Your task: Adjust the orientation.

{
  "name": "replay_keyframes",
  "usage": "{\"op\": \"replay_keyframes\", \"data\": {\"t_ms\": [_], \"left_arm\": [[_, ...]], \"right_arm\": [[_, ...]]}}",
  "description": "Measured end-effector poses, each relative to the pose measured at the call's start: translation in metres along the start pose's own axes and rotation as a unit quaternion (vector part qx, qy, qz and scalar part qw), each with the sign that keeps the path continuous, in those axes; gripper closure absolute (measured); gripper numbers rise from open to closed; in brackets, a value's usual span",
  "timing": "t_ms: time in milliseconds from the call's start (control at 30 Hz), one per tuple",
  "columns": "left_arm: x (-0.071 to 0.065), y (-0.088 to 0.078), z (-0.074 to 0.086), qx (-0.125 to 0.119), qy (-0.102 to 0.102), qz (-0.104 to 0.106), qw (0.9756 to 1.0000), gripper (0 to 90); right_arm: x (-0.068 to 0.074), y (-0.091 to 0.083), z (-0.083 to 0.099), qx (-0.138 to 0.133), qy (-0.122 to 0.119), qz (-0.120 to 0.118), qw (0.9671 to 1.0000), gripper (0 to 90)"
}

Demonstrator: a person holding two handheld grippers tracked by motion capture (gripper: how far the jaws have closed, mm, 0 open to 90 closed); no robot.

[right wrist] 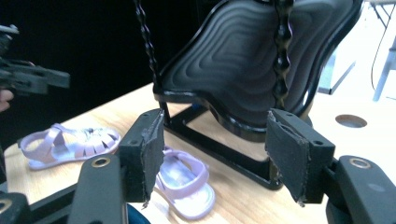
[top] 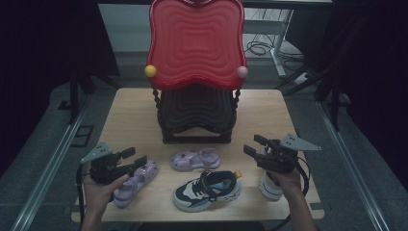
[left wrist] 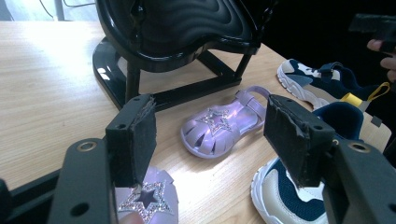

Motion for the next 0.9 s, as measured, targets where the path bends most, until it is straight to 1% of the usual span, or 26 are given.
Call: {"op": "replay_keyframes", "data": {"t_ms": [33,100,167,200,233,267,300,367,433,500,567,600,633,667,700,733,767,833,900], "left_arm": [[0.0,0.001,-0.001,-0.002,0.0,0.002,1.0,34.8],[0.0,0.002,-0.003,-0.006,0.003,0.005,1.0,34.8],[0.001,0.003,-0.005,-0.005,0.004,0.01,0.9999,34.8],[0.001,0.003,-0.005,-0.005,0.004,0.01,0.9999,34.9],[0.002,0.004,-0.006,-0.005,0.0,0.012,0.9999,34.9],[0.003,0.004,-0.006,-0.004,-0.004,0.015,0.9999,34.8],[0.003,0.004,-0.007,-0.005,-0.006,0.014,0.9999,34.9],[0.001,0.003,-0.005,-0.001,-0.005,0.015,0.9999,34.9],[-0.002,0.001,-0.003,0.004,-0.001,0.016,0.9999,35.0],[-0.003,-0.003,-0.003,0.003,-0.001,0.016,0.9999,35.2],[-0.006,-0.008,-0.005,-0.006,-0.002,0.014,0.9999,35.6],[-0.006,-0.008,-0.005,-0.006,-0.002,0.014,0.9999,35.8],[-0.009,-0.012,-0.007,-0.01,0.001,0.008,0.9999,35.9],[-0.009,-0.012,-0.007,-0.01,0.001,0.008,0.9999,36.2],[-0.013,-0.016,-0.008,-0.008,0.009,0.008,0.9999,36.2],[-0.015,-0.018,-0.008,-0.007,0.01,0.007,0.9999,36.5],[-0.015,-0.018,-0.008,-0.007,0.01,0.007,0.9999,37.0],[-0.017,-0.025,-0.007,-0.01,0.008,0.002,0.9999,38.4],[-0.017,-0.027,-0.007,-0.01,0.007,0.0,0.9999,41.1]], "right_arm": [[0.001,0.0,0.0,-0.001,-0.002,-0.004,1.0,37.7],[0.005,-0.001,-0.001,-0.001,0.004,-0.013,0.9999,38.0],[0.01,-0.003,-0.002,-0.003,0.002,-0.019,0.9998,38.8],[0.01,-0.003,-0.002,-0.003,0.002,-0.019,0.9998,38.8],[0.012,-0.003,-0.002,-0.001,-0.002,-0.016,0.9999,39.0],[0.015,-0.001,0.0,0.007,-0.01,-0.01,0.9999,39.2],[0.016,0.001,0.001,0.012,-0.015,-0.01,0.9998,39.3],[0.018,0.007,0.002,0.026,-0.035,-0.007,0.999,39.6],[0.02,0.011,0.0,0.034,-0.047,0.0,0.9983,39.8],[0.025,0.013,-0.005,0.04,-0.059,-0.003,0.9975,39.8],[0.031,0.014,-0.009,0.039,-0.066,-0.008,0.997,40.0],[0.031,0.014,-0.009,0.039,-0.066,-0.008,0.997,40.0],[0.037,0.015,-0.008,0.043,-0.07,-0.017,0.9965,40.1],[0.039,0.016,-0.007,0.047,-0.072,-0.018,0.9962,40.1],[0.04,0.017,-0.006,0.05,-0.072,-0.018,0.996,40.1],[0.042,0.017,-0.006,0.052,-0.069,-0.017,0.9961,40.1],[0.042,0.018,-0.006,0.054,-0.069,-0.016,0.996,40.1],[0.043,0.02,-0.005,0.058,-0.061,-0.012,0.9964,40.1],[0.042,0.021,-0.005,0.059,-0.058,-0.012,0.9965,40.1]]}}
Point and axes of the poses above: each handheld gripper's, and its own axes: y roughly forward along the jaws, z roughly out of its underside, x roughly to its left, the point moved 3 cm from there along y, roughly forward along the jaws
